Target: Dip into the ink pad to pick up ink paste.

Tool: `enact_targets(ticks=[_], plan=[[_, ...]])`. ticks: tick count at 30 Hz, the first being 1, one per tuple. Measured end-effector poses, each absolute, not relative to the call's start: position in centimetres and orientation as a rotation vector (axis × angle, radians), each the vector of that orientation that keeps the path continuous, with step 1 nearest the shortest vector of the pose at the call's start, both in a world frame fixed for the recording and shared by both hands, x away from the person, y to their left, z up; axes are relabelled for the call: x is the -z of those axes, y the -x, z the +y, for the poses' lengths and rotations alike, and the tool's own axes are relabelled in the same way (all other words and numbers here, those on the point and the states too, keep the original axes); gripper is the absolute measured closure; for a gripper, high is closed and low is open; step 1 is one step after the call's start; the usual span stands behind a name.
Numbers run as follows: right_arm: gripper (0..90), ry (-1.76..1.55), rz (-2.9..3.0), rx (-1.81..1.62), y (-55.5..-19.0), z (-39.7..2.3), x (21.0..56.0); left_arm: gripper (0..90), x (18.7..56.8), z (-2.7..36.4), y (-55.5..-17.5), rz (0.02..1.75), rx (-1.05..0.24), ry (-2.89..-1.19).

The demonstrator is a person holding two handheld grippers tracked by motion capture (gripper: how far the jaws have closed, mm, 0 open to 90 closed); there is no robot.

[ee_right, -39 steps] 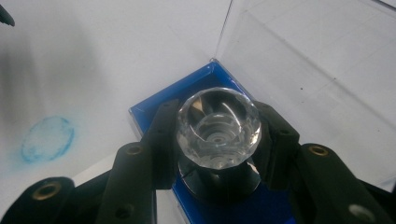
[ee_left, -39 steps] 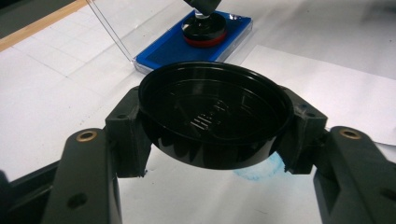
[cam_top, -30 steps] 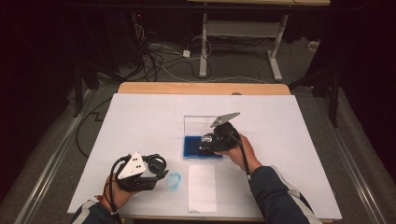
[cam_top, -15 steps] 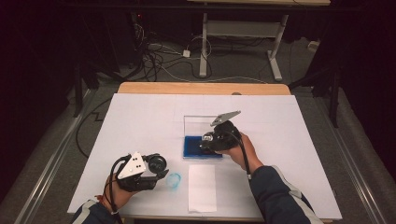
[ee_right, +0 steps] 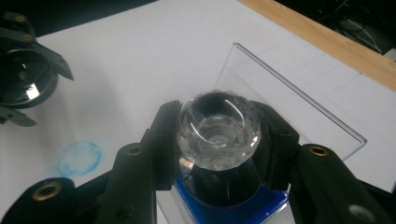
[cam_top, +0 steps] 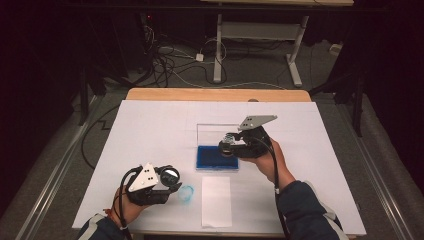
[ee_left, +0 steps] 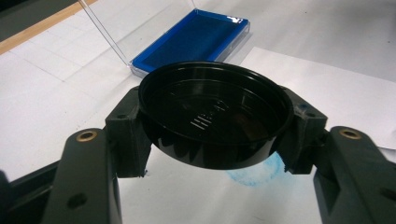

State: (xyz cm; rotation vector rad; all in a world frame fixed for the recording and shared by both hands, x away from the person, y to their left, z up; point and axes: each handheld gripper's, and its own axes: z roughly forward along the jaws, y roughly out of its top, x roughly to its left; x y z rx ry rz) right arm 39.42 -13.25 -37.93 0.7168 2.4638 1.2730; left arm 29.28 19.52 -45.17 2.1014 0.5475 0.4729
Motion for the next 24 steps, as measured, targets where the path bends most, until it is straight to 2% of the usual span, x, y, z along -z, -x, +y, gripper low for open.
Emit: enact_targets(ticks=[24], plan=[[57.0,-0.561,2.431,-1.4,-35.4,-14.6,36.2,36.0,45.7,18.7,-29.3,0.522,-0.43,-2.126]])
